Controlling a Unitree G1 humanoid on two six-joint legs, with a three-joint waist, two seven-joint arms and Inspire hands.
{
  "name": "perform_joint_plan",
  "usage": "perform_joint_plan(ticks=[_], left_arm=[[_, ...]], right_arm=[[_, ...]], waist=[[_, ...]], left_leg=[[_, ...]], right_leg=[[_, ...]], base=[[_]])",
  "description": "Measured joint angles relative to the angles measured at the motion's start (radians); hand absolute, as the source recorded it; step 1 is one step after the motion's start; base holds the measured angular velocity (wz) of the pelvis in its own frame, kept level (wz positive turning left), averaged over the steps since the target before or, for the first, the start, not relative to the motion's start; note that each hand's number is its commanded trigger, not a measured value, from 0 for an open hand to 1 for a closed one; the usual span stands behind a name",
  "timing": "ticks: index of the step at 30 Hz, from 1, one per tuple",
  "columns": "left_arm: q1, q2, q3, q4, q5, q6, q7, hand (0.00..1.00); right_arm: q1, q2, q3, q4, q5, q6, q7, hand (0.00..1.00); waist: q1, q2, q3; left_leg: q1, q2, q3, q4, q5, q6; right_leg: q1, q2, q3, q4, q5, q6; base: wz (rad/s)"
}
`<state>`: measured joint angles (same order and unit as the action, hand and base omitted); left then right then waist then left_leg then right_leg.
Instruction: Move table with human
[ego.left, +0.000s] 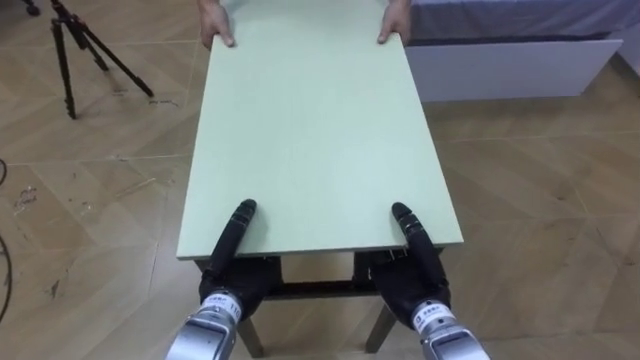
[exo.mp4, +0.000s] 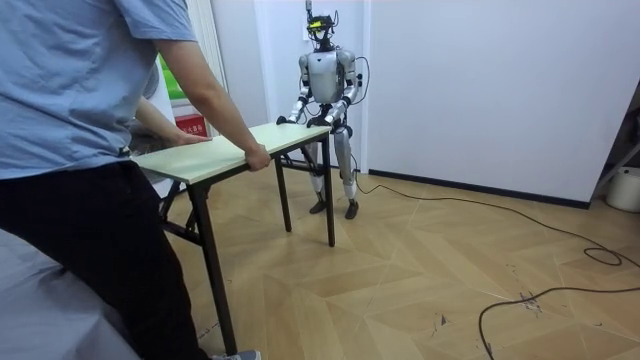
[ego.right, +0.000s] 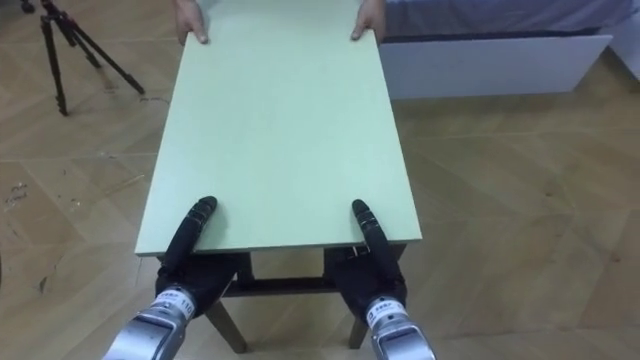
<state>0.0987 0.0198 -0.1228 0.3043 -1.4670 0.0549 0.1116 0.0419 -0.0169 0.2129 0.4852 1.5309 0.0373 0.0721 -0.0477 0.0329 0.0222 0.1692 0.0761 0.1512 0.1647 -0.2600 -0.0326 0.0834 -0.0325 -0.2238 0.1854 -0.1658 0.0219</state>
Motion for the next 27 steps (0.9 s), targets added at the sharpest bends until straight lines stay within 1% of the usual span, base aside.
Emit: perform_joint_plan(ticks=[4,5,6,7,8,9,10,11,12,13,14,15,16,17,18,19,20,21,22,23,24,27], left_arm=[[0.037,0.002,-0.002,-0.043,0.000,-0.002,0.000,1.00],[0.044,0.001,-0.002,-0.048,-0.001,-0.001,0.000,1.00],[0.047,0.004,0.001,-0.049,0.000,0.003,0.000,1.00],[0.042,0.001,-0.003,-0.049,0.005,0.008,0.000,1.00],[0.008,-0.006,-0.032,-0.051,0.018,0.020,0.001,1.00],[0.012,-0.003,-0.060,-0.074,0.024,0.012,0.002,1.00],[0.030,-0.002,-0.069,-0.097,0.027,0.003,0.001,1.00],[0.057,0.003,-0.068,-0.122,0.028,-0.003,-0.009,1.00],[0.070,0.001,-0.064,-0.124,0.019,-0.008,-0.019,1.00],[0.077,-0.001,-0.054,-0.126,0.011,-0.013,-0.029,1.00],[0.098,-0.001,-0.045,-0.144,-0.011,-0.019,-0.045,1.00],[0.112,-0.012,-0.039,-0.142,-0.013,-0.021,-0.043,1.00],[0.115,-0.019,-0.039,-0.139,-0.012,-0.022,-0.040,1.00],[0.115,-0.019,-0.046,-0.147,-0.008,-0.021,-0.038,1.00],[0.115,-0.015,-0.053,-0.158,0.005,-0.035,-0.032,1.00],[0.116,-0.013,-0.059,-0.164,0.014,-0.043,-0.031,1.00],[0.116,-0.011,-0.057,-0.171,0.015,-0.049,-0.031,1.00],[0.117,-0.011,-0.060,-0.176,0.009,-0.046,-0.031,1.00],[0.118,-0.009,-0.063,-0.181,0.007,-0.046,-0.031,1.00],[0.122,-0.006,-0.069,-0.199,0.007,-0.047,-0.031,1.00],[0.124,-0.005,-0.073,-0.208,0.008,-0.053,-0.030,1.00],[0.128,0.002,-0.089,-0.211,0.008,-0.066,-0.031,1.00]], right_arm=[[0.029,-0.003,0.002,-0.049,-0.005,0.010,-0.020,1.00],[0.039,-0.004,0.002,-0.060,-0.008,0.013,-0.027,1.00],[0.047,0.006,0.006,-0.069,-0.009,0.014,-0.036,1.00],[0.058,0.003,0.007,-0.084,-0.003,0.012,-0.036,1.00],[0.096,-0.007,-0.013,-0.138,0.011,-0.004,-0.026,1.00],[0.127,-0.021,-0.038,-0.175,0.018,0.000,-0.019,1.00],[0.137,-0.027,-0.038,-0.196,0.010,0.011,-0.024,1.00],[0.158,-0.026,-0.037,-0.229,0.000,0.025,-0.027,1.00],[0.162,-0.028,-0.035,-0.248,-0.013,0.028,-0.040,1.00],[0.160,-0.029,-0.030,-0.262,-0.023,0.028,-0.051,1.00],[0.158,-0.031,-0.012,-0.300,-0.045,0.023,-0.075,1.00],[0.160,-0.046,0.009,-0.308,-0.045,0.006,-0.086,1.00],[0.160,-0.048,0.012,-0.308,-0.043,0.004,-0.091,1.00],[0.160,-0.051,0.010,-0.309,-0.044,0.003,-0.092,1.00],[0.160,-0.045,0.009,-0.310,-0.046,-0.001,-0.092,1.00],[0.161,-0.046,0.008,-0.313,-0.045,-0.001,-0.092,1.00],[0.164,-0.045,0.008,-0.321,-0.042,-0.001,-0.092,1.00],[0.173,-0.049,0.006,-0.341,-0.039,-0.002,-0.096,1.00],[0.179,-0.050,0.006,-0.353,-0.039,-0.003,-0.099,1.00],[0.187,-0.054,0.006,-0.379,-0.038,-0.005,-0.105,1.00],[0.194,-0.058,0.006,-0.392,-0.039,-0.008,-0.106,1.00],[0.206,-0.059,0.011,-0.403,-0.041,-0.018,-0.106,1.00]], waist=[[-0.005,0.000,-0.0002],[-0.006,-0.002,-0.0008],[-0.010,-0.029,0.0018],[-0.023,-0.044,-0.0013],[-0.036,-0.053,0.0008],[-0.007,-0.067,-0.0106],[0.005,-0.063,-0.0111],[0.034,-0.052,-0.0078],[0.060,-0.017,-0.0051],[0.066,-0.002,-0.0039],[0.059,0.004,-0.0047],[0.034,0.018,-0.0100],[0.019,0.015,-0.0067],[0.004,0.023,-0.0106],[-0.005,0.006,-0.0056],[-0.004,-0.004,-0.0028],[0.006,-0.015,-0.0025],[0.013,-0.015,-0.0024],[0.014,-0.015,-0.0024],[0.016,-0.015,-0.0024],[0.015,-0.015,-0.0024],[0.017,-0.015,-0.0024]], left_leg=[[0.002,0.000,-0.008,0.001,0.000,0.000],[-0.003,-0.003,-0.014,0.014,0.000,0.000],[-0.048,-0.026,-0.017,0.085,-0.017,-0.005],[-0.093,-0.045,-0.025,0.088,-0.013,0.000],[-0.186,-0.078,-0.023,0.005,0.035,0.034],[-0.208,-0.086,0.038,0.004,0.129,0.070],[-0.203,-0.082,0.059,0.005,0.128,0.072],[-0.187,-0.075,0.012,0.006,0.125,0.072],[-0.174,-0.054,-0.083,0.002,0.124,0.069],[-0.173,-0.048,-0.112,0.002,0.123,0.066],[-0.172,-0.059,-0.130,0.002,0.119,0.054],[-0.156,-0.061,-0.107,-0.009,0.100,0.033],[-0.148,-0.056,-0.082,-0.018,0.101,0.033],[-0.140,-0.051,-0.033,-0.024,0.104,0.032],[-0.129,-0.049,0.000,-0.024,0.105,0.033],[-0.126,-0.049,0.009,-0.025,0.105,0.033],[-0.124,-0.049,0.010,-0.024,0.102,0.036],[-0.126,-0.051,0.010,-0.024,0.099,0.041],[-0.128,-0.052,0.010,-0.024,0.098,0.042],[-0.133,-0.054,0.010,-0.024,0.094,0.048],[-0.140,-0.054,0.010,-0.024,0.089,0.053],[-0.141,-0.056,0.010,-0.024,0.086,0.056]], right_leg=[[-0.003,0.000,0.005,0.001,0.000,0.000],[0.004,-0.003,0.024,0.001,0.000,-0.001],[0.021,-0.039,0.103,-0.006,0.002,-0.003],[0.024,-0.058,0.168,-0.016,0.002,-0.002],[0.008,-0.085,0.221,-0.014,-0.002,0.004],[-0.037,-0.105,0.220,0.012,-0.011,0.040],[-0.052,-0.101,0.191,0.016,-0.009,0.051],[-0.055,-0.081,0.156,-0.015,-0.010,0.055],[-0.070,-0.036,0.154,-0.073,0.006,0.030],[-0.085,-0.014,0.153,-0.104,0.026,0.014],[-0.105,-0.012,0.136,-0.112,0.127,-0.002],[-0.098,-0.021,0.097,-0.071,0.095,-0.012],[-0.094,-0.019,0.082,-0.061,0.094,-0.012],[-0.086,-0.015,0.076,-0.047,0.093,-0.009],[-0.079,-0.011,0.078,-0.046,0.088,-0.005],[-0.079,-0.011,0.081,-0.044,0.083,-0.006],[-0.084,-0.009,0.084,-0.039,0.078,-0.007],[-0.088,-0.003,0.081,-0.033,0.077,-0.006],[-0.089,-0.004,0.081,-0.032,0.076,-0.005],[-0.096,-0.005,0.081,-0.032,0.075,-0.004],[-0.102,-0.005,0.080,-0.032,0.074,-0.004],[-0.101,-0.006,0.078,-0.029,0.073,-0.003]], base=[[0.00],[0.19],[0.39],[1.00],[0.72],[0.23],[-0.85],[-1.17],[-1.08],[-0.81],[-0.13],[0.20],[0.59],[0.47],[0.31],[0.00],[-0.14],[-0.12],[0.00],[0.00],[0.00],[0.00]])
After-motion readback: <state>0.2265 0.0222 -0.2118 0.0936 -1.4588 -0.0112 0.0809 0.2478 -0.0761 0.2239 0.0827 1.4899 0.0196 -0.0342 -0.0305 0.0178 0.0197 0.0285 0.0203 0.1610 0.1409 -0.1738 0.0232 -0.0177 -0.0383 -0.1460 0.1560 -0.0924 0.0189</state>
